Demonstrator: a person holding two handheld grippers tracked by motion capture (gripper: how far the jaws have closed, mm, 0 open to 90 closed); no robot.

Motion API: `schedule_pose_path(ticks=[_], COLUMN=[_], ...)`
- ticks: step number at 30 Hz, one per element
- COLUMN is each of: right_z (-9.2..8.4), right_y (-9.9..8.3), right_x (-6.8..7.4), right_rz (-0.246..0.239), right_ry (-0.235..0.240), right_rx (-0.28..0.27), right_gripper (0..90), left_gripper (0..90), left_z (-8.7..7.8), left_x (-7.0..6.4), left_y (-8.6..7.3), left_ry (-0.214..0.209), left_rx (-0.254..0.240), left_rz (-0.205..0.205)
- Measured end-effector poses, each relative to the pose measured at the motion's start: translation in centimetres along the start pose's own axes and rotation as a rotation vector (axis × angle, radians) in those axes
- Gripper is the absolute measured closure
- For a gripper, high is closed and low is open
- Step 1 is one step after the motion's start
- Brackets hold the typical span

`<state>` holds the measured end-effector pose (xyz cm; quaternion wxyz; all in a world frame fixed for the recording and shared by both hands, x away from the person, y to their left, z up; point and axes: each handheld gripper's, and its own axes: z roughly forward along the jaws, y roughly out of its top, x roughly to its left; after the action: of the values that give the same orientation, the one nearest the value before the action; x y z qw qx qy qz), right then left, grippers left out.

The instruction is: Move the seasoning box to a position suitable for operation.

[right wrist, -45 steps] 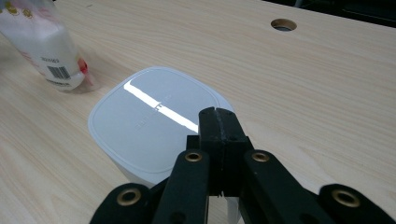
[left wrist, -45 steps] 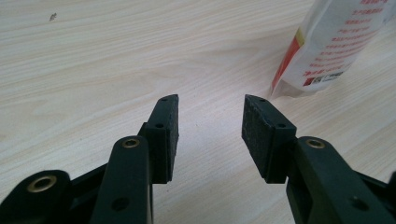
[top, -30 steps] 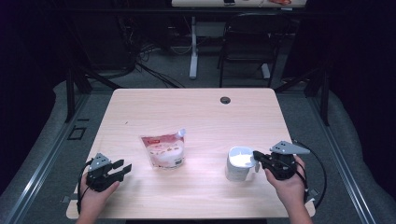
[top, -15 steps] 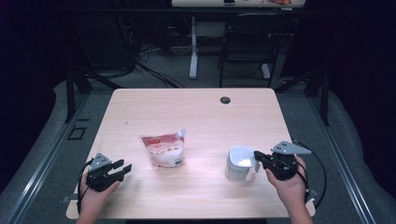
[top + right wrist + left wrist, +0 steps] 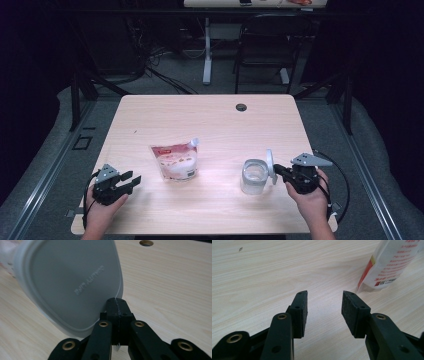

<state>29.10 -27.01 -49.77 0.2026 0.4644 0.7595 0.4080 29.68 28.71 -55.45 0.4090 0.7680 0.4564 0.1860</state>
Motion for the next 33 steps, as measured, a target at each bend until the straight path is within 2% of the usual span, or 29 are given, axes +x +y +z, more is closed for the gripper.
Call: schedule_pose_path(ticks=[2, 6, 28, 33], right_z=[0.2, 0.3, 0.5, 0.3], right_y=[-0.3, -0.5, -1.2, -1.5], right_x=[-0.4, -0.7, -1.1, -1.2], right_rz=[0.038, 0.055, 0.072, 0.072], right_ry=[0.023, 0.038, 0.040, 0.033], right_rx=[-0.006, -0.004, 0.003, -0.006], right_gripper=[90.0, 90.0, 89.9, 87.6], left_gripper=[56.5, 56.5, 56.4, 56.4], left_z=[0.0, -0.1, -0.1, -0.1], left_x=[0.0, 0.1, 0.1, 0.1], left_y=[0.0, 0.0, 0.0, 0.0], left_ry=[0.000, -0.001, 0.001, 0.000], left_rx=[0.002, 0.001, -0.005, -0.004], left_rz=[0.003, 0.001, -0.001, 0.000])
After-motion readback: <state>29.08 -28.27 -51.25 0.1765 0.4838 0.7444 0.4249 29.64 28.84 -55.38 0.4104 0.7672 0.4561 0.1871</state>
